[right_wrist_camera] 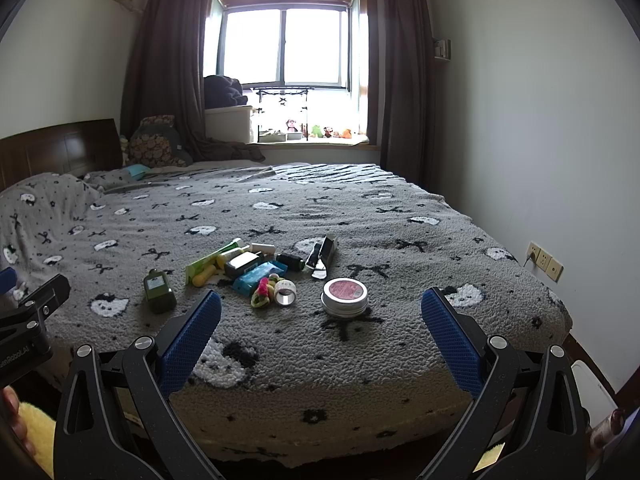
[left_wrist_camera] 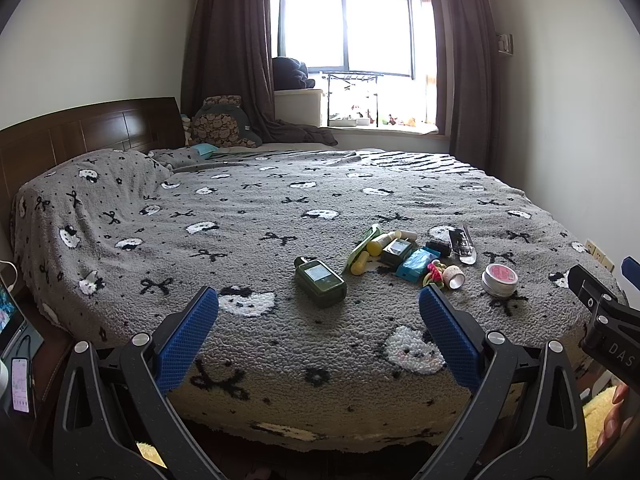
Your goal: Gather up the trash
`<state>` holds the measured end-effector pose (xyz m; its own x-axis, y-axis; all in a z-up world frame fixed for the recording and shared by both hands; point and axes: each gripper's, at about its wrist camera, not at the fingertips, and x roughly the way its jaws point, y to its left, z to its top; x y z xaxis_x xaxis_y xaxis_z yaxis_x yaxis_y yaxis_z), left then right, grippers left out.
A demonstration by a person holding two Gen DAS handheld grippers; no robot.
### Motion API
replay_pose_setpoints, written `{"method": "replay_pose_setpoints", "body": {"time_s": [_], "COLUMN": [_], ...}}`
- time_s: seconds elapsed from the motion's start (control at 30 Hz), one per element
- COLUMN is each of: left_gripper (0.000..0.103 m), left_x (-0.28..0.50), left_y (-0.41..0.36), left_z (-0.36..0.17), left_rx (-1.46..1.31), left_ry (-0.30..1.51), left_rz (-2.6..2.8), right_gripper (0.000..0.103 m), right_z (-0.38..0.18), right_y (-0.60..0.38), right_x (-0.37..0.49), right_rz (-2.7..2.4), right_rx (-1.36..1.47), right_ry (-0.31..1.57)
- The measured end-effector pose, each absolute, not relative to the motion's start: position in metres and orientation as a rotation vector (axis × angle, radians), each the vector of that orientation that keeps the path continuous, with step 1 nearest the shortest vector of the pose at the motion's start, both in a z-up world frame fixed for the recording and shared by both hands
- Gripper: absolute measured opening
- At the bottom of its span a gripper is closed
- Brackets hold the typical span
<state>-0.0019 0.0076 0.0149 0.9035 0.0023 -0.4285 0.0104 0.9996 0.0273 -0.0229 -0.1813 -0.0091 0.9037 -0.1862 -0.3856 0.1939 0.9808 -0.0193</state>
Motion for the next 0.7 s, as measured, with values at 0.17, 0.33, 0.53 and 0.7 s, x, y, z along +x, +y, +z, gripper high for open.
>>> {"method": "replay_pose_setpoints", "body": {"time_s": [0.17,0.33,0.53,0.7], "left_gripper": [0.095,0.095,0.095,0.095], "left_x": [-0.0024,-0.0026,-0.0027,-0.002], "left_y": [0.0072,0.0073,0.0074,0.0101], "left_z": [0.0138,0.0138,0.0137,0.015], "left_rx": [0.029,0.029,0.029,0.029], "left_ry": [0.442,0.442,0.442,0.443], "left_rz": [-0.004,-0.005,-0.005,-0.007], "right_gripper": [0.1,0.1,0.1,0.1], "right_z": [-0.0087,-0.0104,-0.0113,-0.0128], "right_y": [-0.1811,-0.181,-0.1812,-0.1809], "right_x": [-0.024,-0.0243,-0.0234,-0.0234], "right_rz": [-0.203,-0.21,-0.217,-0.204], "right_rx": [0.016,0.012,0.009,0.012], "right_ry": [0.392,0.385,0.381,0.388]}}
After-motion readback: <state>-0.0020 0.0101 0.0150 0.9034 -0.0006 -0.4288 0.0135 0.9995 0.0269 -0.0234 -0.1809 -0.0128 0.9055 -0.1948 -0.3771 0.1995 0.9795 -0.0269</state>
